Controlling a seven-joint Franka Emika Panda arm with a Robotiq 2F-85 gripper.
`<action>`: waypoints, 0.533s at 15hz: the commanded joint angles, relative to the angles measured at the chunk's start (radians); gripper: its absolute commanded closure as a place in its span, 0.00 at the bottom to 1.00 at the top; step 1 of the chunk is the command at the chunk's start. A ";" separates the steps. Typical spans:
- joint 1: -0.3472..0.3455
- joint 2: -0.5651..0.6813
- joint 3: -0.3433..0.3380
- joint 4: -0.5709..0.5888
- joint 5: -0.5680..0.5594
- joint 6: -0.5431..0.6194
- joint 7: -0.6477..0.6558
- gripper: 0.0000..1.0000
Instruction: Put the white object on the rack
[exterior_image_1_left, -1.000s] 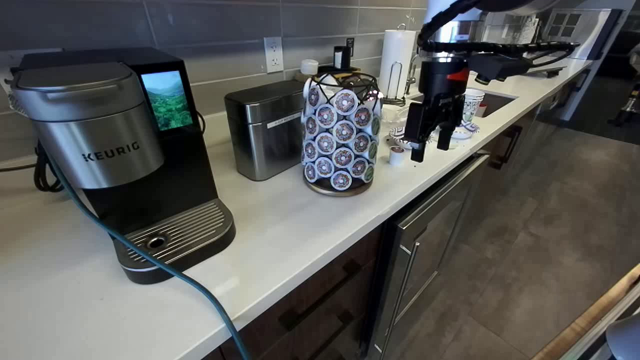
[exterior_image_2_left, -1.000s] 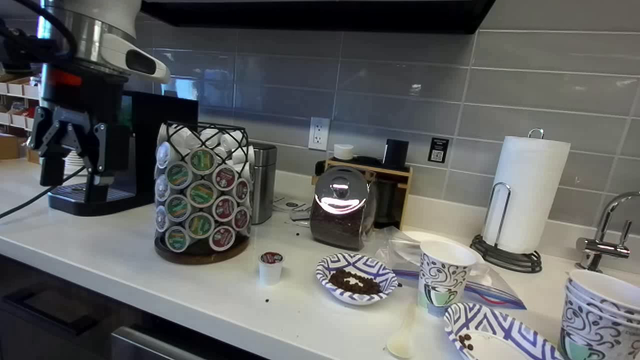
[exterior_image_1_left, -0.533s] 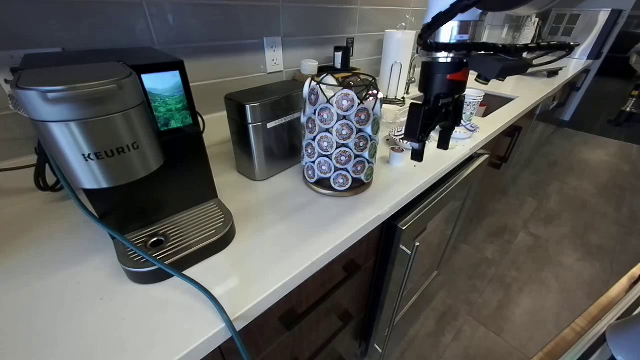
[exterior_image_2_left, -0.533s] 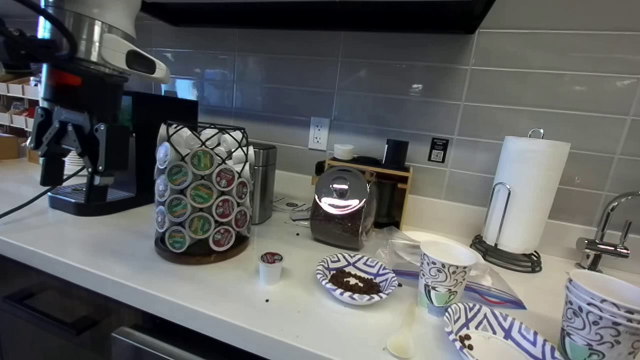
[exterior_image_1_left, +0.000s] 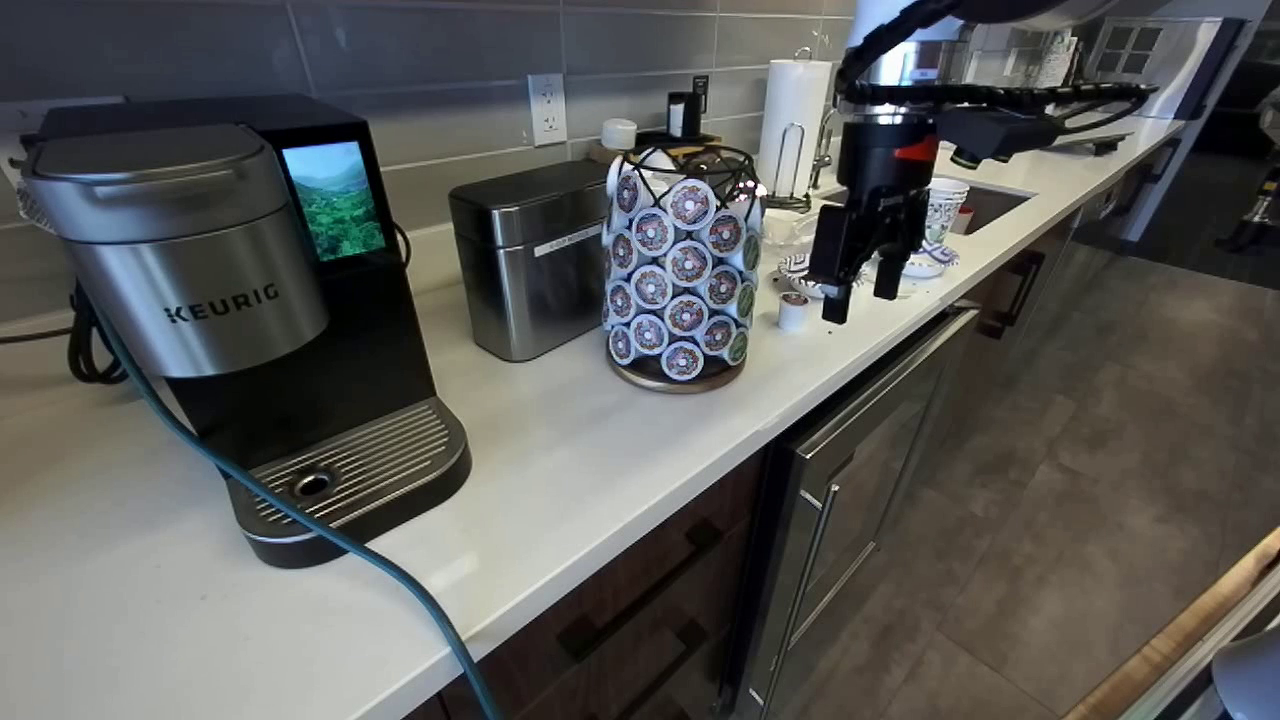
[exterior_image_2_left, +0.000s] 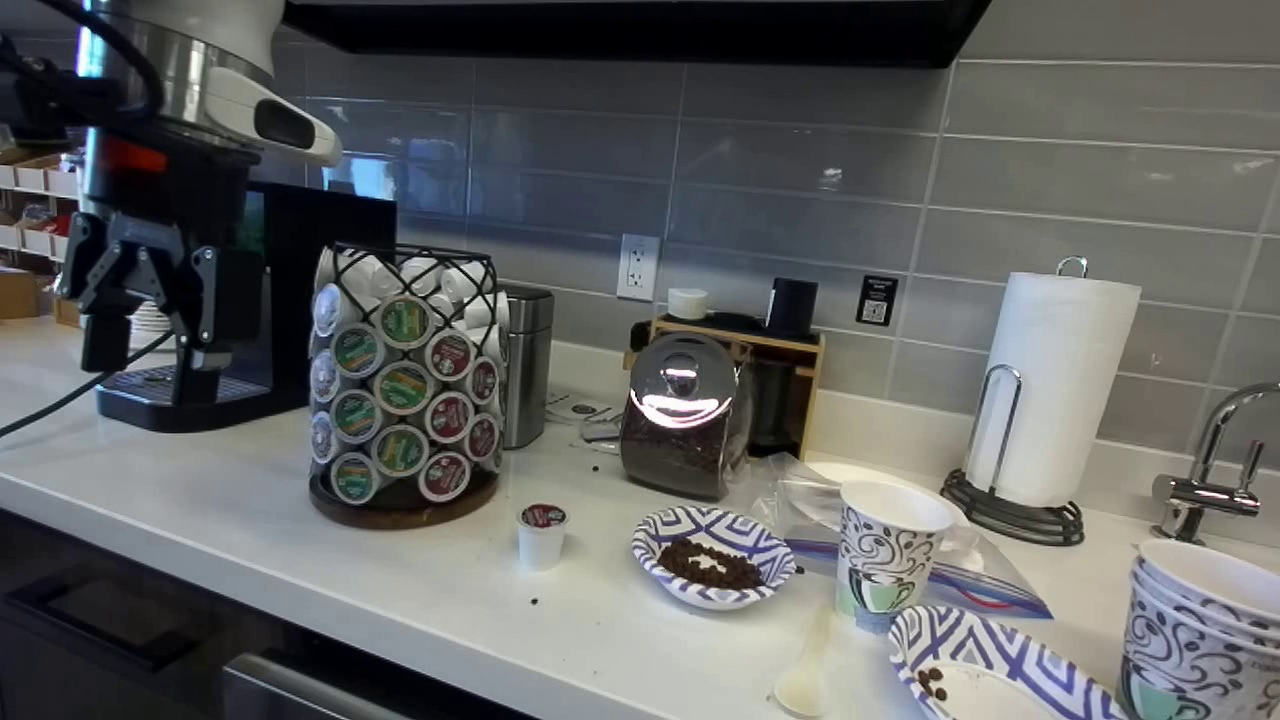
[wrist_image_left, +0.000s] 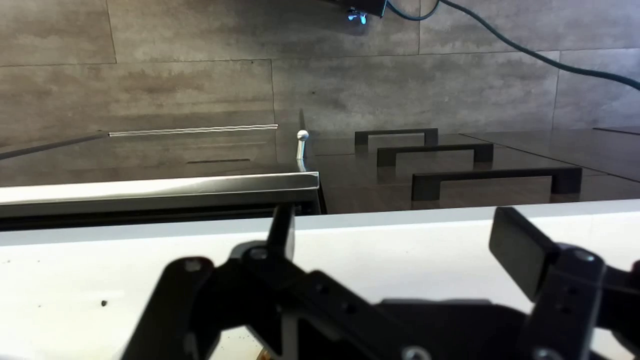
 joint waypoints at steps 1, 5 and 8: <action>-0.001 0.086 -0.057 0.097 0.022 -0.052 -0.187 0.00; -0.011 0.215 -0.130 0.232 0.116 -0.078 -0.454 0.00; -0.029 0.186 -0.118 0.201 0.086 -0.050 -0.421 0.00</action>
